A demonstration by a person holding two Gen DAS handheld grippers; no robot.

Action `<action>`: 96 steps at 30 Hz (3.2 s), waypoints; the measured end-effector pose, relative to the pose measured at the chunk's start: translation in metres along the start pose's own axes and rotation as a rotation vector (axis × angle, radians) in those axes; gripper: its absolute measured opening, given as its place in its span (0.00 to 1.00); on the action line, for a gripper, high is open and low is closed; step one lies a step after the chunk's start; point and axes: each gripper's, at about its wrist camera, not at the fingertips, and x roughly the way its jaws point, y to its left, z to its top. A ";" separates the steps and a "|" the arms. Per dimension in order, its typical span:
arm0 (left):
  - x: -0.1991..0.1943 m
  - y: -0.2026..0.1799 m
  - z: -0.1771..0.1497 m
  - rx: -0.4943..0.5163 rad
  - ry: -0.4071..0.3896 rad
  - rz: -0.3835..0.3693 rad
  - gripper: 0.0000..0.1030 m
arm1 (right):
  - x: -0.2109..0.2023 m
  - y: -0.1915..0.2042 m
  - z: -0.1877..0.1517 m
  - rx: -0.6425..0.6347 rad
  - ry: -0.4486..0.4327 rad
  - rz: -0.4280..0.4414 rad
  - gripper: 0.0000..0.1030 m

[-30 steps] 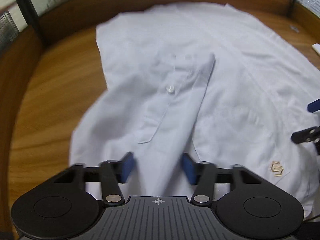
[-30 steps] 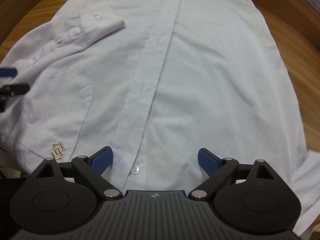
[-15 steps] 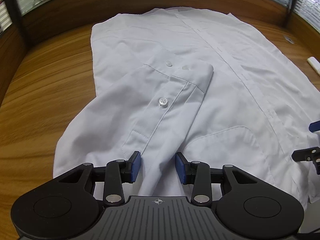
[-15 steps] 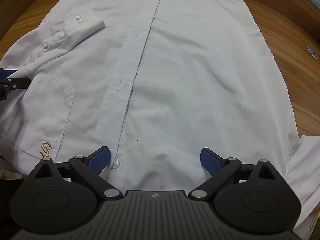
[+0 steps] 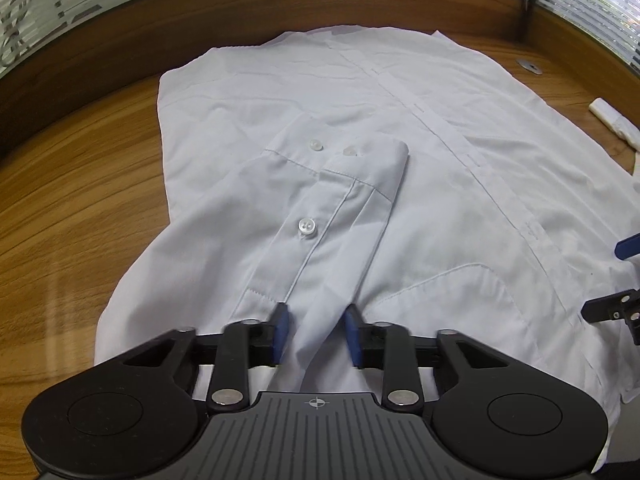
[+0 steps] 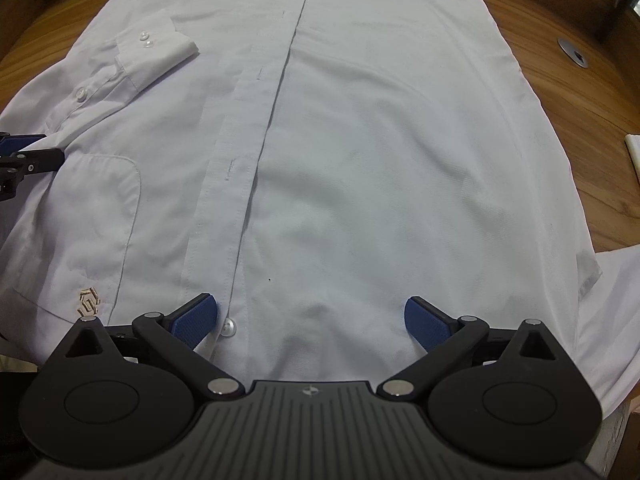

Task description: Fold clothes

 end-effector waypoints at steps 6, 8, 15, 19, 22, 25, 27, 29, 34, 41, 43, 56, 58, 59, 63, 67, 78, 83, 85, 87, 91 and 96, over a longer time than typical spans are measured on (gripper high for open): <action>-0.022 0.014 -0.002 -0.071 -0.071 0.048 0.03 | -0.001 -0.004 0.000 0.000 0.001 0.000 0.99; -0.037 0.027 0.003 -0.146 -0.103 0.070 0.03 | -0.001 -0.008 0.000 0.001 0.002 0.001 0.99; -0.082 0.101 -0.009 -0.401 -0.156 0.208 0.03 | 0.001 -0.011 0.004 0.018 0.003 -0.005 0.99; -0.092 0.140 -0.037 -0.455 -0.123 0.316 0.03 | 0.001 -0.010 0.003 0.031 0.001 -0.010 0.99; -0.099 0.166 -0.059 -0.523 -0.094 0.381 0.03 | 0.000 -0.009 0.002 0.043 0.000 -0.015 0.99; -0.106 0.188 -0.078 -0.600 -0.079 0.432 0.03 | -0.001 -0.008 0.002 0.056 0.000 -0.020 0.99; -0.112 0.201 -0.092 -0.651 -0.072 0.457 0.03 | -0.001 -0.008 0.001 0.057 0.002 -0.022 0.99; -0.117 0.213 -0.104 -0.696 -0.067 0.475 0.03 | -0.002 -0.007 0.002 0.055 0.004 -0.026 0.99; -0.133 0.230 -0.128 -0.774 -0.066 0.498 0.03 | -0.001 -0.002 0.004 0.046 0.010 -0.041 0.99; -0.166 0.231 -0.156 -0.804 -0.043 0.498 0.03 | -0.002 0.007 0.008 0.012 0.023 -0.070 0.99; -0.170 0.230 -0.168 -0.804 -0.024 0.497 0.03 | -0.007 0.015 0.012 -0.024 0.026 -0.082 0.94; -0.165 0.217 -0.189 -0.670 -0.041 0.493 0.39 | -0.056 0.197 0.077 -0.369 -0.045 0.166 0.70; -0.161 0.218 -0.183 -0.621 -0.040 0.487 0.46 | -0.051 0.237 0.084 -0.427 -0.032 0.223 0.66; -0.158 0.218 -0.180 -0.598 -0.033 0.482 0.48 | -0.050 0.257 0.083 -0.460 -0.023 0.251 0.63; -0.146 0.227 -0.173 -0.529 -0.011 0.483 0.54 | -0.041 0.320 0.078 -0.641 0.004 0.311 0.60; -0.137 0.236 -0.170 -0.487 -0.006 0.456 0.55 | -0.032 0.361 0.072 -0.797 0.011 0.293 0.59; -0.176 0.256 -0.182 -0.527 -0.211 0.292 0.11 | -0.016 0.411 0.080 -0.863 0.034 0.361 0.59; -0.226 0.278 -0.195 -0.670 -0.355 0.144 0.10 | -0.012 0.421 0.085 -0.879 0.033 0.407 0.59; -0.242 0.279 -0.197 -0.679 -0.388 0.109 0.10 | -0.011 0.423 0.091 -0.869 0.044 0.456 0.59; -0.256 0.278 -0.196 -0.676 -0.410 0.083 0.10 | -0.011 0.423 0.099 -0.855 0.070 0.536 0.59; -0.270 0.276 -0.193 -0.667 -0.442 0.031 0.10 | -0.006 0.422 0.116 -0.823 0.156 0.735 0.66; -0.274 0.277 -0.191 -0.672 -0.454 -0.005 0.10 | 0.025 0.421 0.141 -0.668 0.373 1.007 0.70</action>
